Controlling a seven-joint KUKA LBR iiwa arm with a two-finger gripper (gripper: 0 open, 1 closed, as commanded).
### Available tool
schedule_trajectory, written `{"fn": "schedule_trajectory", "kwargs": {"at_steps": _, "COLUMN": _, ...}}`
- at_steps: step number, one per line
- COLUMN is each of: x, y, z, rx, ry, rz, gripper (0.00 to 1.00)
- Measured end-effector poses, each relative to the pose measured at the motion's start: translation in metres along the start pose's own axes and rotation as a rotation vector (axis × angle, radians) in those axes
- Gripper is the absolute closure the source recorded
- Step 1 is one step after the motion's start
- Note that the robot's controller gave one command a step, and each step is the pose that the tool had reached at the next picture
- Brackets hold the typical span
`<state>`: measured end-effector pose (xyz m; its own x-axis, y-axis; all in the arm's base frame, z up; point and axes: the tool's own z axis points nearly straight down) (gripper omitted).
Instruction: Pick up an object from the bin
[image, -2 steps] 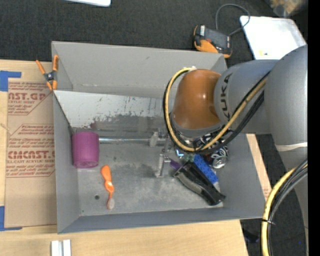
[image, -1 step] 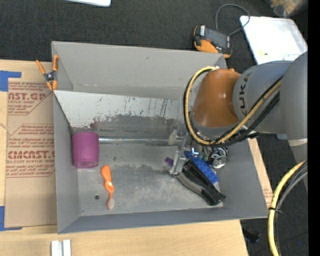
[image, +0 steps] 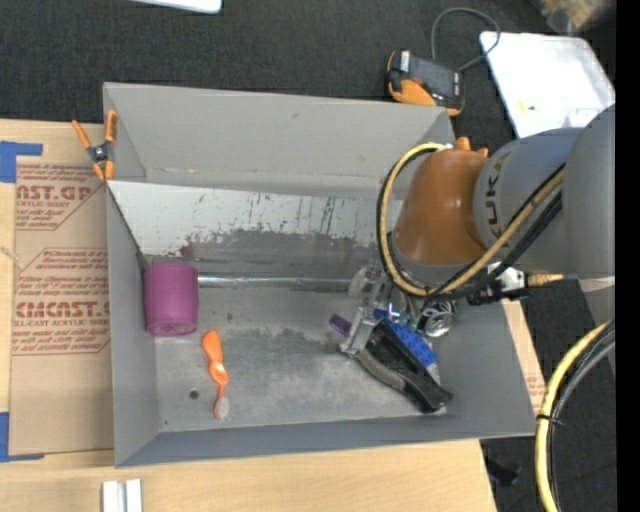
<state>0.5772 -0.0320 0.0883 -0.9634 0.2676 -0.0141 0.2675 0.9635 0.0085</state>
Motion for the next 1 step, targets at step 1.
{"fn": "schedule_trajectory", "kwargs": {"at_steps": 1, "x": 0.0206, "y": -0.0102, "z": -0.0360, "rx": 0.001, "ry": 0.006, "rz": 0.035, "gripper": 0.00}}
